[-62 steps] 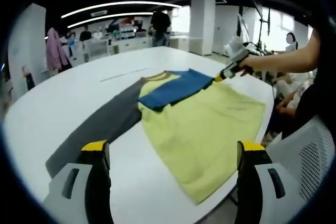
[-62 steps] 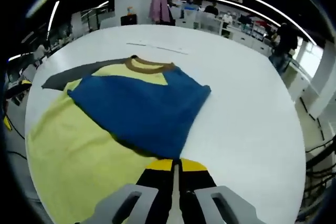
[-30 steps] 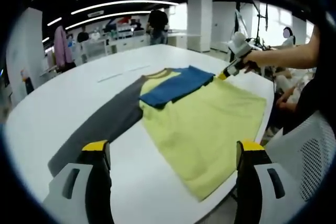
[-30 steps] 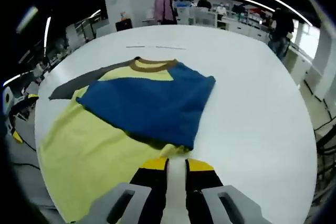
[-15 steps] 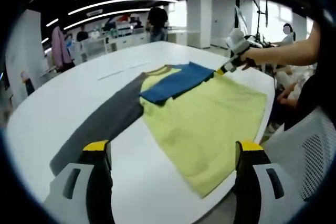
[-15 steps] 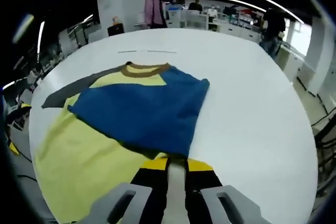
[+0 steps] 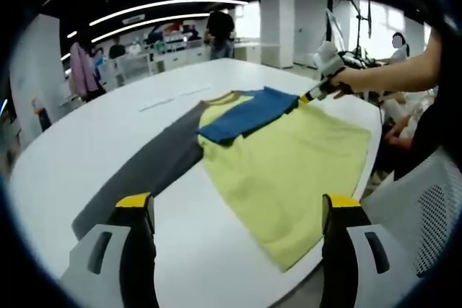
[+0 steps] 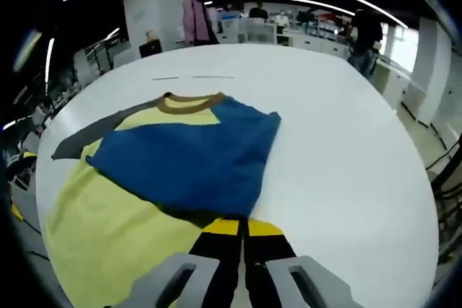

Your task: Fold the garment on the visible template until the final outline fits inside the template.

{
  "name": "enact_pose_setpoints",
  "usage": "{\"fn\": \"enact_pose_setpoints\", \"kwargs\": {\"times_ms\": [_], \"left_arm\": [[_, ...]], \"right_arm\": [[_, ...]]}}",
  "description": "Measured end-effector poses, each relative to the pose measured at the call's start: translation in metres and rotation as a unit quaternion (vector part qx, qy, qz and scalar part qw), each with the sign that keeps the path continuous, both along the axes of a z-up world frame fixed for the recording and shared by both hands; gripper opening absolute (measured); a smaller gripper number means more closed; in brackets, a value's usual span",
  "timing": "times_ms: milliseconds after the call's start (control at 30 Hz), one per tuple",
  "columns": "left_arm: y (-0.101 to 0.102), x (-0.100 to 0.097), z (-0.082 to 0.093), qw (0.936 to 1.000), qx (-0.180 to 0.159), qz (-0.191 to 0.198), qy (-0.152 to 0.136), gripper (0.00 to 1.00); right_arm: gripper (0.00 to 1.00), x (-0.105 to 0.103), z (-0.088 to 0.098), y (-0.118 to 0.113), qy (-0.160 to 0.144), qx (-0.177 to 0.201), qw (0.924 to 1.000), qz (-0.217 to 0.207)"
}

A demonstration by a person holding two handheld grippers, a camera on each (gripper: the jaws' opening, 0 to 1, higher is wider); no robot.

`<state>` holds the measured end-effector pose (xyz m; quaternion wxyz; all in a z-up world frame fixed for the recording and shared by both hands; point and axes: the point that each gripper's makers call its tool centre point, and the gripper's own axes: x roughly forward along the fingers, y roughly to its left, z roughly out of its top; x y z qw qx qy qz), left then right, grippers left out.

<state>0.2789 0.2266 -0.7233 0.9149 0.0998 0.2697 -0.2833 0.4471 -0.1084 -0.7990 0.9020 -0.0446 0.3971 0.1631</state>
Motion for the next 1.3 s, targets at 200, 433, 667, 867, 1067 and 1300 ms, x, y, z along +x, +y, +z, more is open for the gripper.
{"fn": "enact_pose_setpoints", "kwargs": {"times_ms": [200,433,667,867,1067,1300], "left_arm": [[0.001,0.000,-0.001,1.0000,0.000,0.001,0.001,0.92],[0.000,0.000,0.000,1.0000,-0.001,0.001,0.000,0.92],[0.000,0.001,0.000,1.0000,-0.001,0.002,-0.001,0.92],[0.001,0.002,-0.002,1.0000,0.002,0.003,-0.002,0.92],[0.002,0.003,-0.001,1.0000,0.002,0.003,-0.005,0.93],[0.002,0.006,0.001,0.9999,-0.001,0.005,-0.012,0.94]], "right_arm": [[0.00,0.002,0.004,-0.008,-0.007,-0.006,1.0000,0.001],[0.00,0.003,0.005,-0.013,-0.007,-0.008,0.9999,0.001],[0.00,0.006,0.008,-0.019,-0.019,-0.024,0.9995,0.005],[0.00,0.007,0.007,-0.026,-0.020,-0.049,0.9985,0.014],[0.00,0.007,0.007,-0.033,-0.018,-0.051,0.9985,0.012],[0.00,0.009,0.017,-0.028,-0.033,-0.009,0.9994,0.006]]}}
